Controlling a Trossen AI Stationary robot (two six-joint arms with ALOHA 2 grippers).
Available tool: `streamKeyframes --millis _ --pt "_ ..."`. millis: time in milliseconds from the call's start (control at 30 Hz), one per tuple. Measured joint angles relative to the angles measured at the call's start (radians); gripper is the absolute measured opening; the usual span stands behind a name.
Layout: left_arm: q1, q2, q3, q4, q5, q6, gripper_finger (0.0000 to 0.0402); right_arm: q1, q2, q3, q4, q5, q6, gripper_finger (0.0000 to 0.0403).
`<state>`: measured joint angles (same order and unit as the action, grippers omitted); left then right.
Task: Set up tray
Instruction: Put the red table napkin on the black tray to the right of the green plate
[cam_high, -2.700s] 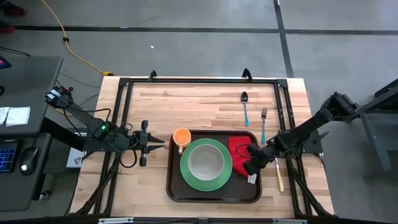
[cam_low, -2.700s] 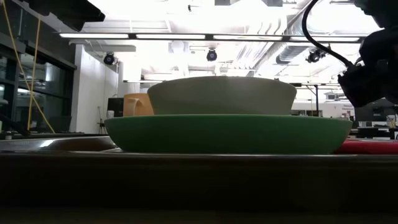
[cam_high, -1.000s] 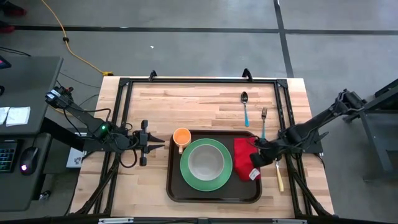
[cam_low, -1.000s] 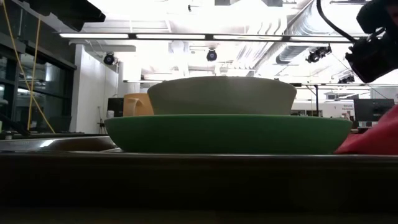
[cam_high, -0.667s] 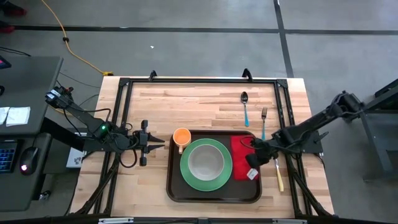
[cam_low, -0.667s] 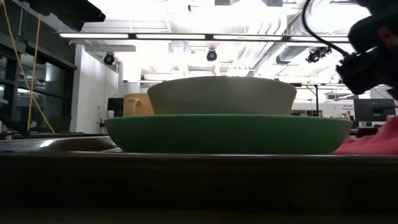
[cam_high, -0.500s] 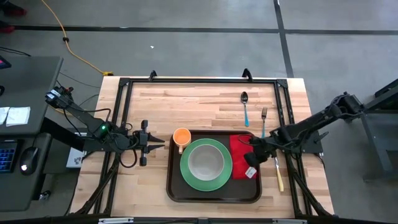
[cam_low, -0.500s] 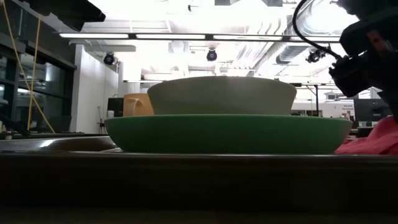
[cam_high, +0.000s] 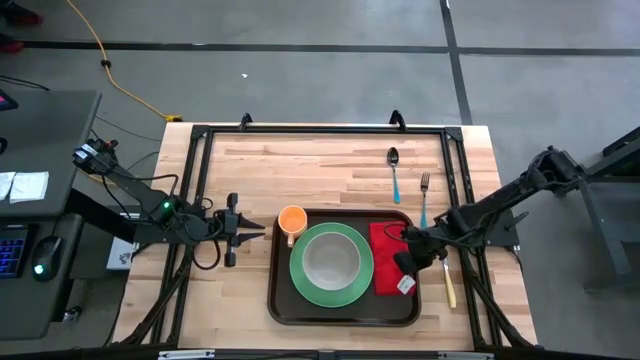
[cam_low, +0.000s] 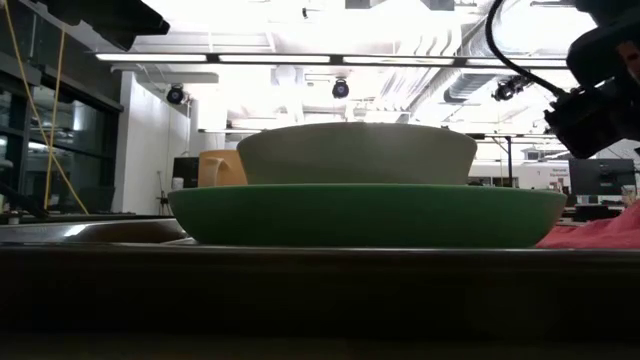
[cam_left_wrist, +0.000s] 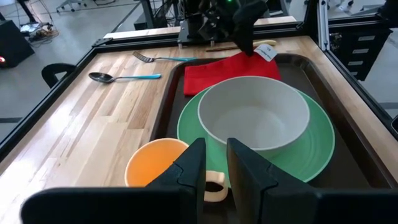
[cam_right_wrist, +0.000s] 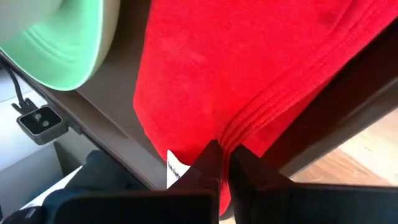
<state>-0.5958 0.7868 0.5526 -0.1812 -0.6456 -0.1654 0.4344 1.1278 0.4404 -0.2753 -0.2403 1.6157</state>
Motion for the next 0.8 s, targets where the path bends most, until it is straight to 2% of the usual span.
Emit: streamKeyframes --millis 300,533,800 --pt "0.000 0.000 0.000 0.000 0.000 0.000 0.0097 0.033 0.008 0.000 0.008 0.025 0.053 0.0000" --pt "0.000 0.000 0.000 0.001 0.000 0.000 0.0097 0.033 0.106 0.000 0.130 0.016 0.061 0.0000" --pt "0.000 0.000 0.000 0.001 0.000 -0.001 0.0097 0.033 0.162 0.000 0.153 -0.024 0.039 0.0000"
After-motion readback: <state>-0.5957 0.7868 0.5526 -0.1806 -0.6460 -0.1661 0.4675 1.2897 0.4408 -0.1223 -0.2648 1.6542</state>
